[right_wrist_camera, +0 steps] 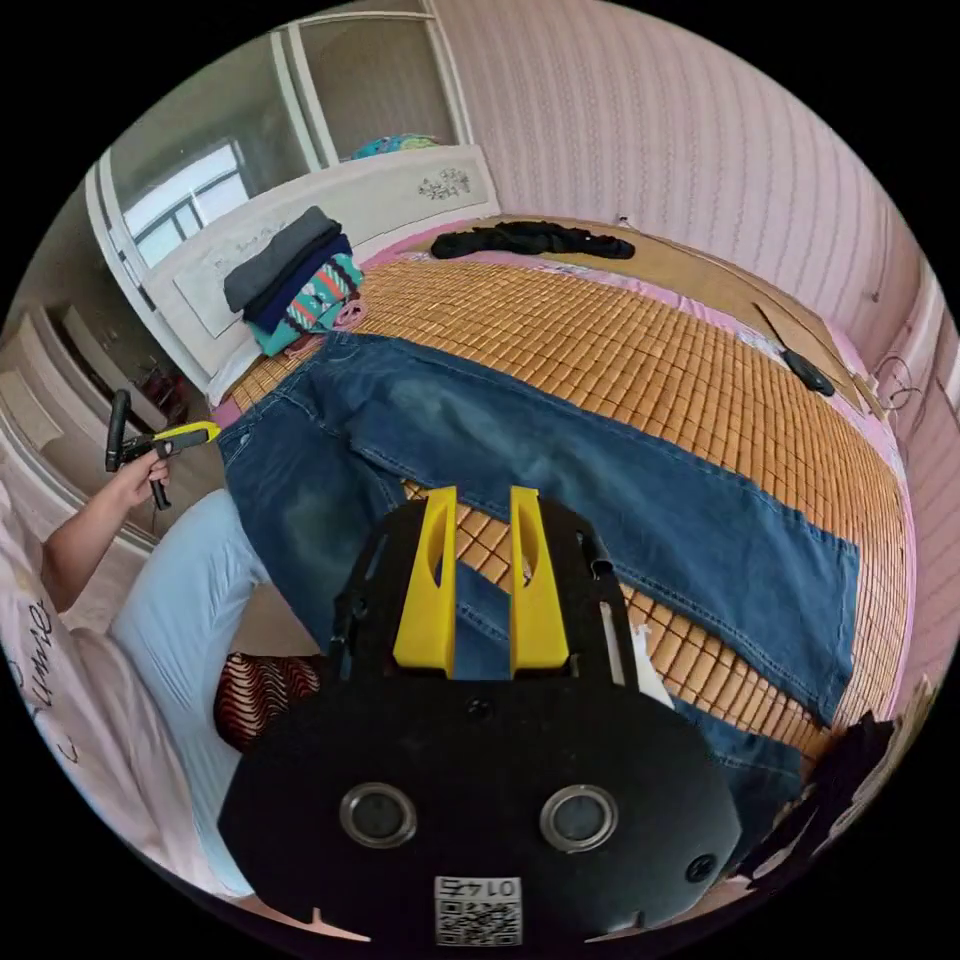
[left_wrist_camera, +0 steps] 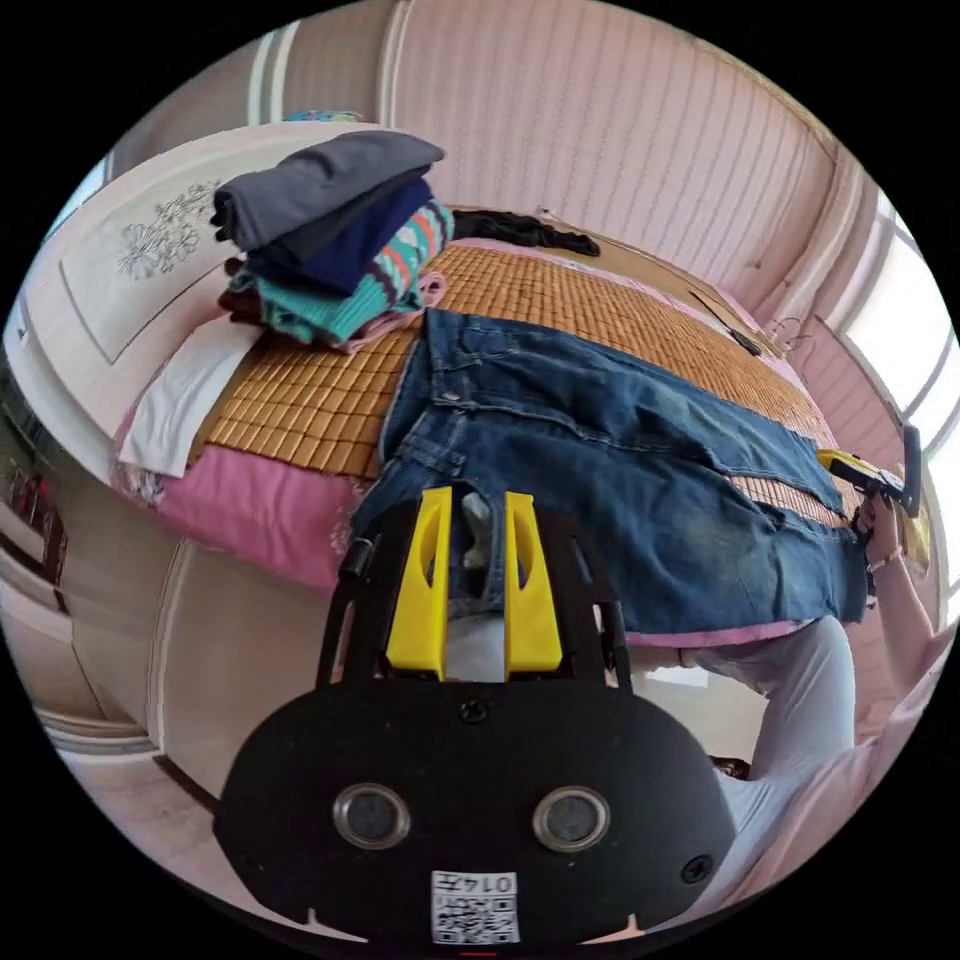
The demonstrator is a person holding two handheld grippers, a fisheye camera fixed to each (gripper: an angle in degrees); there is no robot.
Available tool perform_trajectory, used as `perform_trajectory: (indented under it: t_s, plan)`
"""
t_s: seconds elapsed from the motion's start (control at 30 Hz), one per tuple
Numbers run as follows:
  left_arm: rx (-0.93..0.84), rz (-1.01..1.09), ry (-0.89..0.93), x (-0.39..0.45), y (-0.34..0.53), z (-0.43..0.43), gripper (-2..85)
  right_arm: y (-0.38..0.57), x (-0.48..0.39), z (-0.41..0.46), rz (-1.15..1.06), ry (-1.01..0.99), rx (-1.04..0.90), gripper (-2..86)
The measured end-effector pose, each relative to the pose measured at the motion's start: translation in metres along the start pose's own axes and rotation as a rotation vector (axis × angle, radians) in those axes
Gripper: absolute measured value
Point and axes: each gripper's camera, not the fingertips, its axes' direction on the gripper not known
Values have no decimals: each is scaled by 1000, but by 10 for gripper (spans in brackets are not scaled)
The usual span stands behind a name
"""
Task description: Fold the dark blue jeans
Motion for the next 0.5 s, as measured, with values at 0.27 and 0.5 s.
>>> perform_trajectory:
  t_s: [0.27,0.5]
  plan:
    - [-91,-101,76,-62,-12,24,119,-141,-136,206,-272,16,-234,104]
    - [-21,-20,113,-72,-32,-20,50,-163,-150,255,-232,20,-267,55]
